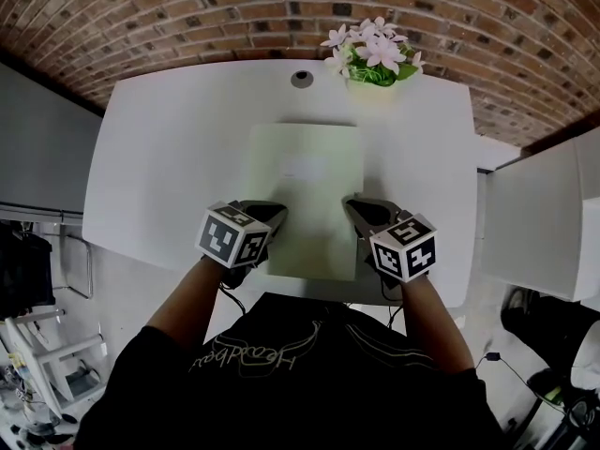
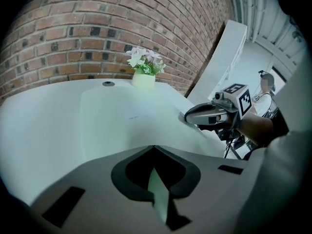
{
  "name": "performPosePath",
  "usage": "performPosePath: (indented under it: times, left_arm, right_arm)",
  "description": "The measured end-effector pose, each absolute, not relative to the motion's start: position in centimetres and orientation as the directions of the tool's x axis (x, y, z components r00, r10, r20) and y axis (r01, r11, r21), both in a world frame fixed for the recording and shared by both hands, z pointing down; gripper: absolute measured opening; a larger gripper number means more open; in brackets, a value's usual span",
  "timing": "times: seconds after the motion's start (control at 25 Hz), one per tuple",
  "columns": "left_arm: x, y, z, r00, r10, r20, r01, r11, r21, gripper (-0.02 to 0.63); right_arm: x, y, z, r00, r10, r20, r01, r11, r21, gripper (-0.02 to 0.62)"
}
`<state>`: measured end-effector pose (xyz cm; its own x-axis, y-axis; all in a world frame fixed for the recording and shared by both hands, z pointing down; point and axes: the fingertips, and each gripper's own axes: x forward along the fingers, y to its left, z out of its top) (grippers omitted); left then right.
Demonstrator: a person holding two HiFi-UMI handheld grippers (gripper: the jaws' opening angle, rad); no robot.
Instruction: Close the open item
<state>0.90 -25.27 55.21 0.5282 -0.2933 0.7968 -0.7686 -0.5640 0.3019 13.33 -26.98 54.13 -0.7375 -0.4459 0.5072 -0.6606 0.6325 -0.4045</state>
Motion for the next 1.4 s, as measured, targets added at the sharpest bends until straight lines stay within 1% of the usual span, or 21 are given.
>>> performPosePath:
  times: [0.2, 0.4, 0.6, 0.84, 0.96, 1.12, 1.24, 1.4]
  left_arm:
    - [1.1, -25.3, 55.3, 0.532, -0.291, 0.795, -0.765, -0.569, 0.303, 0.002]
    - [1.1, -25.3, 55.2, 0.530, -0.296, 0.795, -0.766, -0.568, 0.299, 0.002]
    - [1.2, -25.4, 55.1, 0.519, -0.308, 0.797, -0.768, -0.578, 0.277, 0.002]
    - [1.2, -25.5, 54.8, 0.550, -0.308, 0.777, -0.758, -0.575, 0.308, 0.002]
    - [1.1, -25.7, 54.2, 0.575, -0.323, 0.752, -0.755, -0.563, 0.337, 0.002]
    - [1.4, -25.3, 52.9, 0.625, -0.341, 0.702, -0.743, -0.536, 0.401, 0.002]
    - [1.6, -24.2, 51.2, 0.643, -0.359, 0.676, -0.724, -0.571, 0.386, 0.002]
    - [2.1, -21.9, 47.7, 0.715, -0.371, 0.593, -0.666, -0.619, 0.417, 0.002]
  right_arm:
    - [13.3, -27.0, 54.2, -0.751, -0.442, 0.490, -0.652, 0.617, -0.442, 0.003]
    - [13.3, -27.0, 54.3, -0.746, -0.426, 0.513, -0.655, 0.612, -0.444, 0.003]
    - [13.4, -27.1, 54.3, -0.731, -0.452, 0.511, -0.673, 0.598, -0.435, 0.003]
    - [13.6, -27.6, 54.0, -0.716, -0.477, 0.511, -0.698, 0.526, -0.486, 0.003]
    - [13.6, -26.9, 53.9, -0.703, -0.481, 0.524, -0.710, 0.519, -0.476, 0.003]
    - [13.7, -24.9, 52.0, -0.716, -0.505, 0.482, -0.698, 0.525, -0.487, 0.003]
    - [13.7, -23.0, 49.8, -0.742, -0.507, 0.439, -0.671, 0.558, -0.488, 0.003]
    - [14.1, -19.6, 45.5, -0.786, -0.506, 0.356, -0.619, 0.633, -0.465, 0.003]
